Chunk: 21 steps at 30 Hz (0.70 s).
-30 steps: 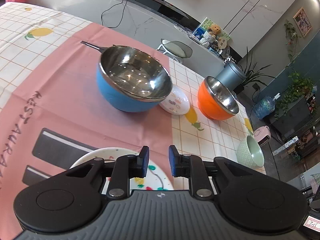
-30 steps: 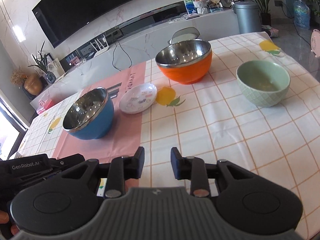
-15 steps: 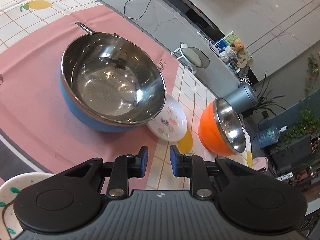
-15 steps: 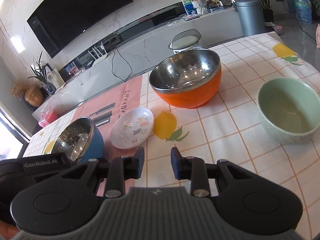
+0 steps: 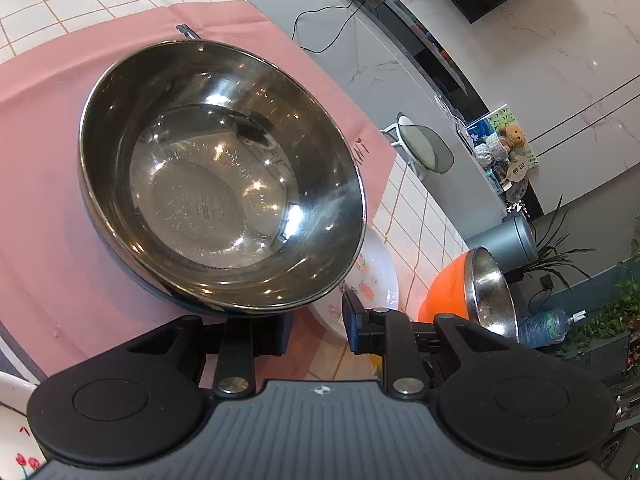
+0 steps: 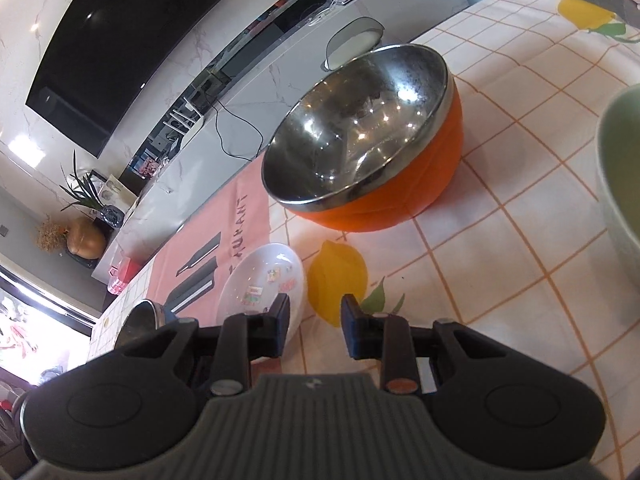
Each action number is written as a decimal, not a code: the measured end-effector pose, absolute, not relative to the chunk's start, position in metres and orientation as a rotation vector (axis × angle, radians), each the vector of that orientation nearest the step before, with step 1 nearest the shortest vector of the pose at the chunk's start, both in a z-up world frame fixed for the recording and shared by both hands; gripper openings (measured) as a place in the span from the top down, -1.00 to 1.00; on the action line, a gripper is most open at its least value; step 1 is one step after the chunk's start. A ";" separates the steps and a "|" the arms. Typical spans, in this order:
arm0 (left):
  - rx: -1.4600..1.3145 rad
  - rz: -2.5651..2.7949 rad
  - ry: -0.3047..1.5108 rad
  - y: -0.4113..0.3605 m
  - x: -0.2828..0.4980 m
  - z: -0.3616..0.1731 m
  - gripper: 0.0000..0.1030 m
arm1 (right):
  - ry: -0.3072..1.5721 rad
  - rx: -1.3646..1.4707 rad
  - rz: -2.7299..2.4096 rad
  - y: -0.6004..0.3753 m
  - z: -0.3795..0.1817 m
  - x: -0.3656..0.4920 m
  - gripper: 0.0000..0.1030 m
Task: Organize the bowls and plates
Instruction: 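Close the left gripper on the sticker plate rim and lift it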
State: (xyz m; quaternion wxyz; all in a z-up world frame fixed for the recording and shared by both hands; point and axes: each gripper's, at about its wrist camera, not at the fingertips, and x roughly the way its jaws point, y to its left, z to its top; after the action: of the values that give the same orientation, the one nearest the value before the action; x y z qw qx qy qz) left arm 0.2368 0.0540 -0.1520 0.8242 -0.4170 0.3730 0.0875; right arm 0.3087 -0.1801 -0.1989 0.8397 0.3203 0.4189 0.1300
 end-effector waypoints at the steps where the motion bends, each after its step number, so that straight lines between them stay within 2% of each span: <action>1: -0.889 0.188 0.800 0.054 0.238 -0.153 0.44 | 0.891 0.683 0.275 -0.179 -0.201 0.311 0.45; 5: -0.891 0.186 0.802 0.056 0.241 -0.155 0.48 | 0.907 0.693 0.289 -0.173 -0.205 0.318 0.59; 7: -0.879 0.185 0.807 0.056 0.241 -0.155 0.55 | 0.907 0.683 0.305 -0.170 -0.206 0.320 0.61; 8: -0.875 0.185 0.811 0.056 0.241 -0.155 0.66 | 0.909 0.676 0.310 -0.168 -0.205 0.322 0.63; 9: -0.875 0.184 0.816 0.056 0.242 -0.156 0.77 | 0.914 0.668 0.313 -0.166 -0.205 0.323 0.74; 10: -0.877 0.183 0.814 0.056 0.241 -0.156 0.78 | 0.922 0.664 0.316 -0.164 -0.206 0.324 0.86; 11: -0.874 0.184 0.815 0.056 0.241 -0.156 0.79 | 0.927 0.665 0.321 -0.163 -0.206 0.325 0.89; 21: -0.816 0.137 0.857 0.045 0.219 -0.142 0.85 | 0.893 0.606 0.286 -0.168 -0.186 0.292 0.96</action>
State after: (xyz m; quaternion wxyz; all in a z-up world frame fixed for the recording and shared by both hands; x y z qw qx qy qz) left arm 0.2186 0.0448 -0.1422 0.8279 -0.3843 0.4035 0.0644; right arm 0.2919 -0.1678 -0.1863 0.8481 0.2875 0.4239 0.1358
